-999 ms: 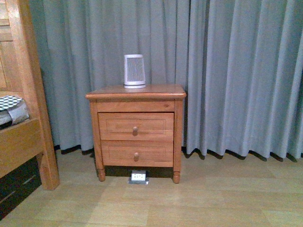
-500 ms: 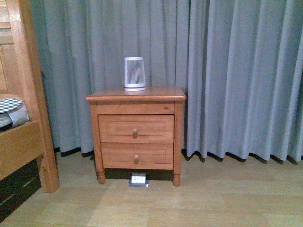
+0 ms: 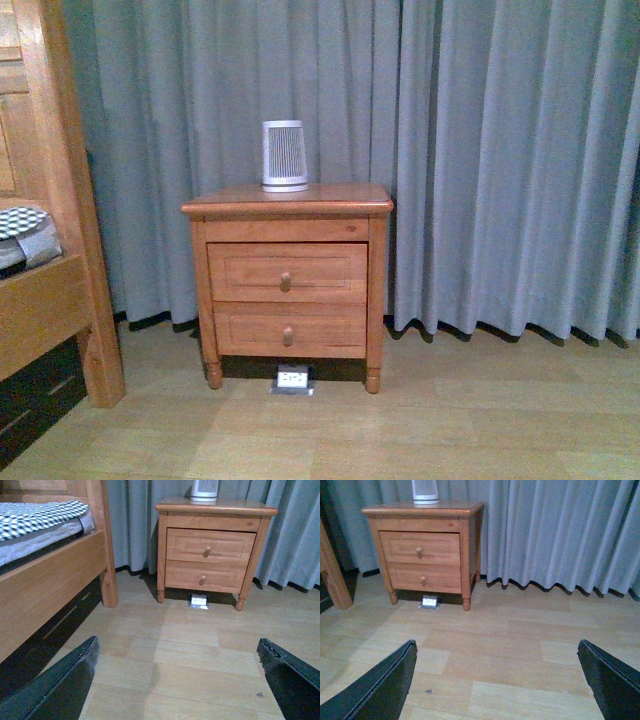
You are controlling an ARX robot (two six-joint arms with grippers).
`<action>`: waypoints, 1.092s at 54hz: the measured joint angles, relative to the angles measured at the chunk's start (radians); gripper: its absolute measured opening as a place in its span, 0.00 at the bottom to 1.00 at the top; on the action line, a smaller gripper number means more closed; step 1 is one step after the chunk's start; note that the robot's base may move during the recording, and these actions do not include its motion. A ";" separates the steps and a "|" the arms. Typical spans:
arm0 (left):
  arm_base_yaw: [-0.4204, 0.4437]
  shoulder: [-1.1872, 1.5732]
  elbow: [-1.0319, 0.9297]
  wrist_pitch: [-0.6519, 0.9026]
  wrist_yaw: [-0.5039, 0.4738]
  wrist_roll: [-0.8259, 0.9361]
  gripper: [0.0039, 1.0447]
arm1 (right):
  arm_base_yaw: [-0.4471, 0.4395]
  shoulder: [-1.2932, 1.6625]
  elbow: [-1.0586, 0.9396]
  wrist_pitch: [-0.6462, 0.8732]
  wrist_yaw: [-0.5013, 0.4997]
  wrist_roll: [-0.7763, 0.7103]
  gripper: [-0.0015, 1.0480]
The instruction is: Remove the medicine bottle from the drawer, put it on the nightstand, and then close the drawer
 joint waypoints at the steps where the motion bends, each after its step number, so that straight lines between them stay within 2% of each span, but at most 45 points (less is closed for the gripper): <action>1: 0.000 0.000 0.000 0.000 0.000 0.000 0.94 | 0.000 0.000 0.000 0.000 0.000 0.000 0.93; 59: 0.000 0.000 0.000 0.000 0.000 0.000 0.94 | 0.000 0.000 0.000 0.000 0.000 0.000 0.93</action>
